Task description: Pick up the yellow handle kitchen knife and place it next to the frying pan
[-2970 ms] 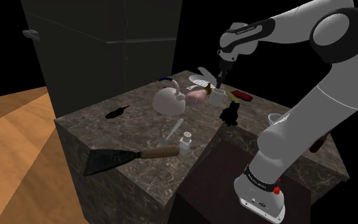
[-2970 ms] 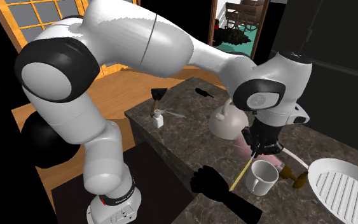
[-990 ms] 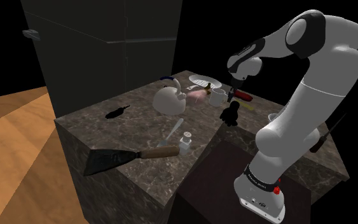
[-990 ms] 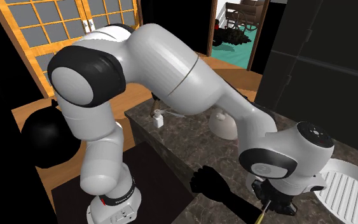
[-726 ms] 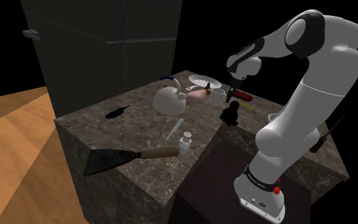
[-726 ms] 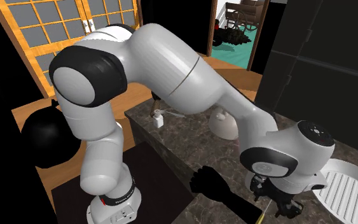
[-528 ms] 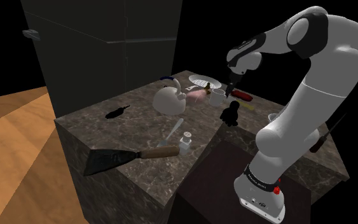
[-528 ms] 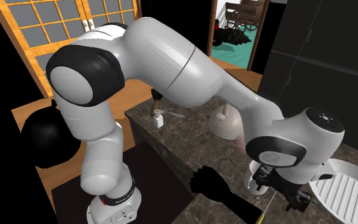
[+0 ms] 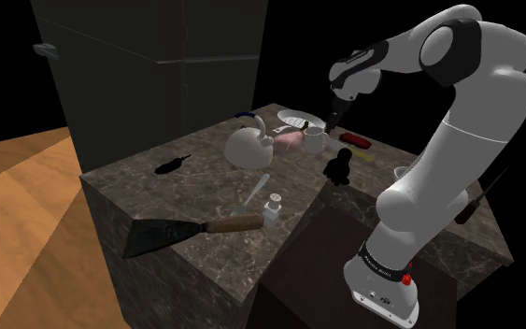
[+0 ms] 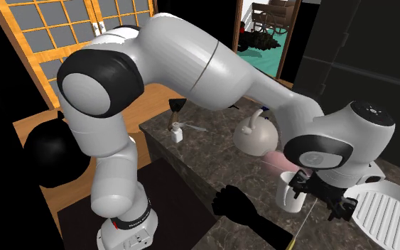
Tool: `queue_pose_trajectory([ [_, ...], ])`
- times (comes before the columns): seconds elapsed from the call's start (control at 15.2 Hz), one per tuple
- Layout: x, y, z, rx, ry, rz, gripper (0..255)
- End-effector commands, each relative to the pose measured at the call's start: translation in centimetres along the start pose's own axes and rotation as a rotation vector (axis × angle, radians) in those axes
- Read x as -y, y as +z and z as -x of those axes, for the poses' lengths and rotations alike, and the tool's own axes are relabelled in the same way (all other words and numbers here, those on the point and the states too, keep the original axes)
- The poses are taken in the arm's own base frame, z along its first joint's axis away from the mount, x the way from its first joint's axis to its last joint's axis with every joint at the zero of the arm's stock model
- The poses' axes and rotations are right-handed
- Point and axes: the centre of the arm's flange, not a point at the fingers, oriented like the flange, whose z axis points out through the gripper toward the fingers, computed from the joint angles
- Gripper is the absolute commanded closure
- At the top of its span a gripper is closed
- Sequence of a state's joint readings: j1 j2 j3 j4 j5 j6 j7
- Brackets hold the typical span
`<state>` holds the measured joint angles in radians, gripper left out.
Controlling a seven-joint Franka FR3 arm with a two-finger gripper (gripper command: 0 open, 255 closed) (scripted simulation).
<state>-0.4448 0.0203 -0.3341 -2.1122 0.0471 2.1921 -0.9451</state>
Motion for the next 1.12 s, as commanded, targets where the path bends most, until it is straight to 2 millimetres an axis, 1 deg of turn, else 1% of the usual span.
queue_pose_trajectory([
  [0.0, -0.1, 1.0, -0.1, 0.0, 0.0, 0.0, 0],
  [0.13, -0.1, 2.4, -0.1, 0.0, 0.0, 0.0, 0],
  [0.66, -0.1, 2.4, -0.1, 0.0, 0.0, 0.0, 0],
  [0.73, 0.0, 2.3, -0.3, 0.0, 0.0, 0.0, 255],
  [1.06, -0.3, 2.3, -0.2, 0.0, -0.001, 0.0, 255],
])
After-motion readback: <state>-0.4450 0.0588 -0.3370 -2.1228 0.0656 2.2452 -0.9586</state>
